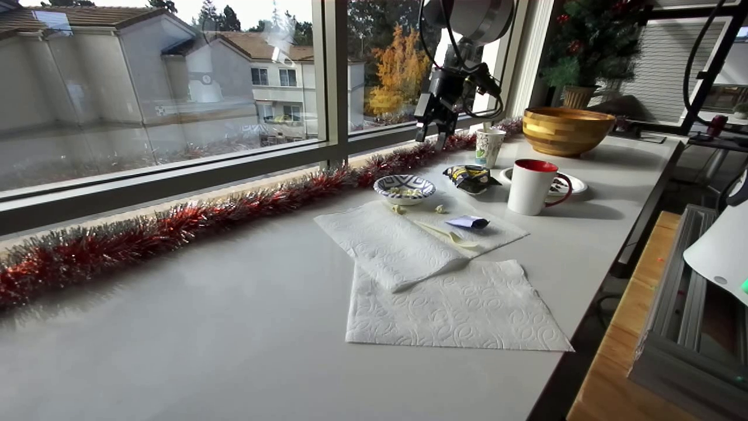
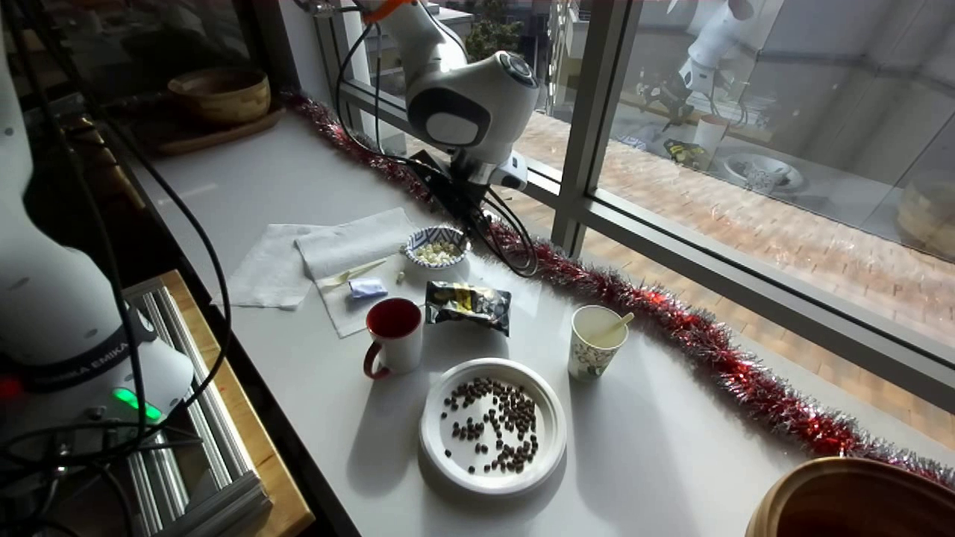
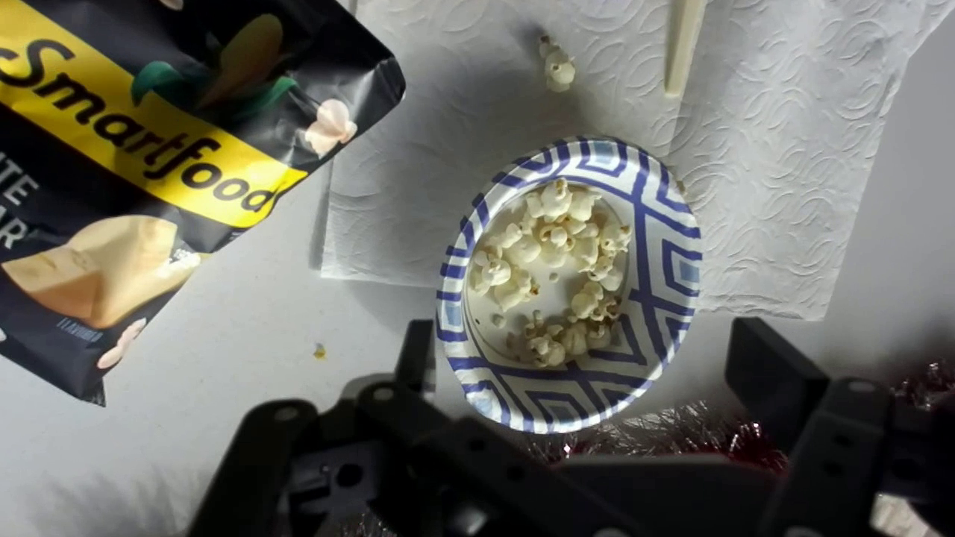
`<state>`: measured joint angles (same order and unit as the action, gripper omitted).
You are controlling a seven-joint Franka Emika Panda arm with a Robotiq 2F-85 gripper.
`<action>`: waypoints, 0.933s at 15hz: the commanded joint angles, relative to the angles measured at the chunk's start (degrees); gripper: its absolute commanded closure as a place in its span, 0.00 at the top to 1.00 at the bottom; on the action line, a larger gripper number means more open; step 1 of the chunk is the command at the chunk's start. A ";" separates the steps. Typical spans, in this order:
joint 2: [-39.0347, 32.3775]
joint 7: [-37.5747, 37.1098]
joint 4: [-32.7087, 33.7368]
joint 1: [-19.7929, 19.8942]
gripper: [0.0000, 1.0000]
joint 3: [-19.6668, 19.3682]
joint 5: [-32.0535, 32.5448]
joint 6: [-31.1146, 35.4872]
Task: Pour the blue plate's contents into the cup
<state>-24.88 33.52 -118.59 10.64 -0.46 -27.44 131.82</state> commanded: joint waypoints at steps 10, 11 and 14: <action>-13.42 2.15 9.11 5.75 1.00 6.00 -0.68 1.50; -14.03 2.55 9.37 6.06 1.00 6.47 -0.79 2.16; -16.13 3.35 10.67 7.53 1.00 8.36 -1.67 3.42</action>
<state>-38.34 34.80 -110.27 15.98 5.56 -27.51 133.99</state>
